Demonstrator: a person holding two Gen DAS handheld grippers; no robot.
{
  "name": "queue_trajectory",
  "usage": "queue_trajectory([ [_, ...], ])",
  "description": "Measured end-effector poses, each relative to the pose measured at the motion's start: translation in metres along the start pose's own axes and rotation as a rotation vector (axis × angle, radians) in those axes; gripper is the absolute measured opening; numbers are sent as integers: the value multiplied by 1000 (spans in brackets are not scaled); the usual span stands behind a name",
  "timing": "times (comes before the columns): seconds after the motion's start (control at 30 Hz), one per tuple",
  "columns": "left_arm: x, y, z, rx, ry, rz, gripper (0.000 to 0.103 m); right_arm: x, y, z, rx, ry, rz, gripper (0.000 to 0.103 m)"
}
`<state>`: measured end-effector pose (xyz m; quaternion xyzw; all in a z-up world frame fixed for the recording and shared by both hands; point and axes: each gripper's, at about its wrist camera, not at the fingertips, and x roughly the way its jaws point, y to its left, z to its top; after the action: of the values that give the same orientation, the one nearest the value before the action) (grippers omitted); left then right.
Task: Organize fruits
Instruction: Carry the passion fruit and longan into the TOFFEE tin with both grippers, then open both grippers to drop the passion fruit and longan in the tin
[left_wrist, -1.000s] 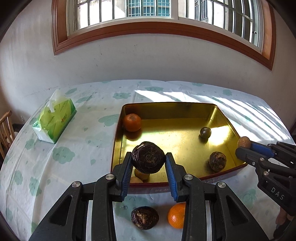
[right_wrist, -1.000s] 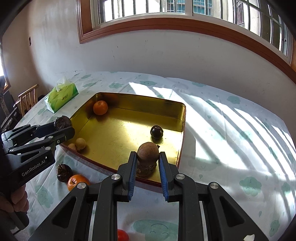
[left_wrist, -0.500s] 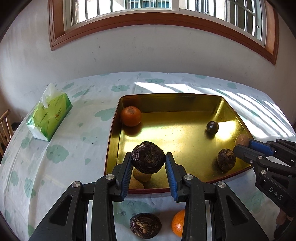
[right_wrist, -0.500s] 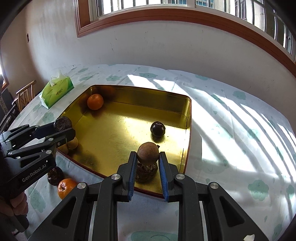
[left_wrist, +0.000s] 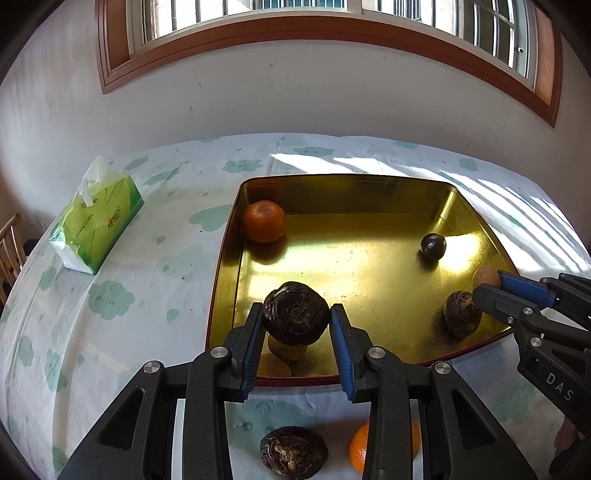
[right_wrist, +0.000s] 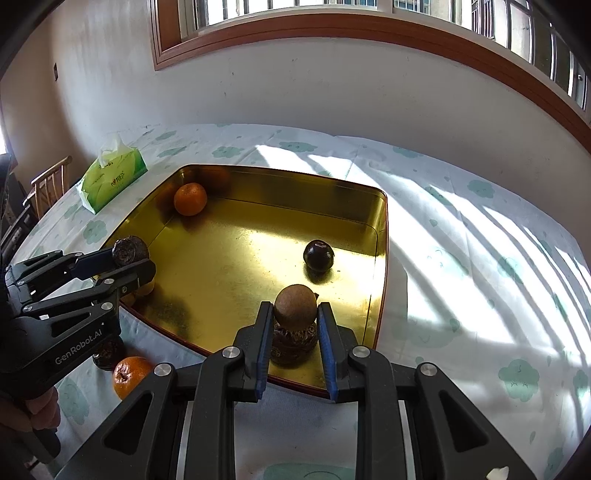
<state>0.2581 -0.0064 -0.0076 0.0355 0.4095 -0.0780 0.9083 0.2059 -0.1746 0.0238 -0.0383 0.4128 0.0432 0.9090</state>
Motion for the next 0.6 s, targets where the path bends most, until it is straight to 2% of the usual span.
queue_trajectory([
  [0.1,1,1,0,-2,2,2,36,0,0,1,-1,-3,-4,24],
  [0.2,2,2,0,-4,3,1,37,-1,0,1,3,-7,-8,34],
  [0.37,0,1,-1,-3,5,-5,38,-5,0,1,6,-15,-4,34],
  [0.5,-2,0,-1,-6,2,-5,48,-10,0,0,8,-23,0,35],
  [0.6,-6,-2,-3,-2,-3,-4,49,-16,0,0,11,-26,4,35],
])
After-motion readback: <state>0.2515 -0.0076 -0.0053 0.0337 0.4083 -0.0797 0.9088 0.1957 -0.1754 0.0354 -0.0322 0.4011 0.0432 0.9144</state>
